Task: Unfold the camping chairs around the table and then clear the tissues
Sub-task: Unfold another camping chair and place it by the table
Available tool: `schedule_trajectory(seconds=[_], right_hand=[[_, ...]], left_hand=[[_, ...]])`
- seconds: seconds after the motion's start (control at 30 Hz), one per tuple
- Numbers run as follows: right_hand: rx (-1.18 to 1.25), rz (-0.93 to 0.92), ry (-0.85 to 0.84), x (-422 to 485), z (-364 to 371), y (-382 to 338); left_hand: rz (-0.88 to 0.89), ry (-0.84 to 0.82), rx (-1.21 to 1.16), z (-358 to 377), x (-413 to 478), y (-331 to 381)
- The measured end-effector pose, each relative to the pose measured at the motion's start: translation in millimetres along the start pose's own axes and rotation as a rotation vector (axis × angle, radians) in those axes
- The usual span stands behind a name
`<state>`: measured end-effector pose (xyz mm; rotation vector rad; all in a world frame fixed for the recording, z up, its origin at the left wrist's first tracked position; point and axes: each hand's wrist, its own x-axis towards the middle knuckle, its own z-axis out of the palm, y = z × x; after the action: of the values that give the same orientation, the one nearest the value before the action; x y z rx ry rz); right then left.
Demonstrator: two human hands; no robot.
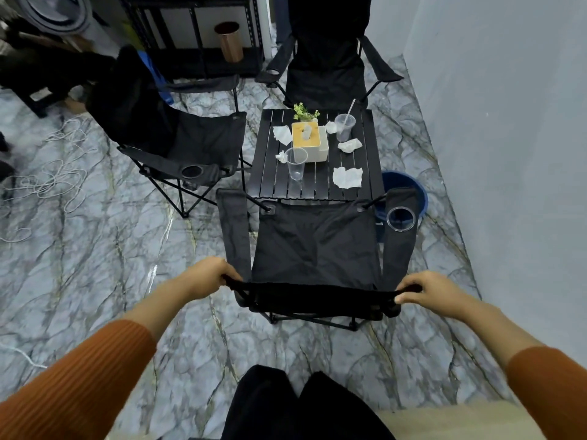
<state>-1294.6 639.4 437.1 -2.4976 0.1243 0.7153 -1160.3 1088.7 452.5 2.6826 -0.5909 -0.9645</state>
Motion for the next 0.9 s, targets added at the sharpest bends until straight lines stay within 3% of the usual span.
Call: schedule_trajectory(seconds=[0.07,0.23,0.4,0.53,0.67,0.9], right_hand=[[0.108,-0.018,-0.015,9.8,-23.0,-11.1],[0.282,-0.069,0.209,84.5,-59.1,-40.4],[0.350,0.008,0.321,208.1,-27.3,-45.2],[0.249,0.172,0.171,305.5,46.7,-10.8],[0.081,0.247,0.064,388.3,116.9,31.5],[-0.352,0.111,0.210,482.5,171.8,75.4]], left_hand=[[0.002,-0.014,-0.009,-24.8,14.2,2.9],[-0.004,0.156,-0.059,-75.4,87.9,22.0],[-0.010,0.151,-0.085,-57.2,214.0,34.3],[-0.039,-0.059,0.037,18.5,326.0,19.0],[-0.052,-0.195,0.333,114.5,415.3,-6.4],[0.004,0.111,0.422,204.1,500.7,-43.5]])
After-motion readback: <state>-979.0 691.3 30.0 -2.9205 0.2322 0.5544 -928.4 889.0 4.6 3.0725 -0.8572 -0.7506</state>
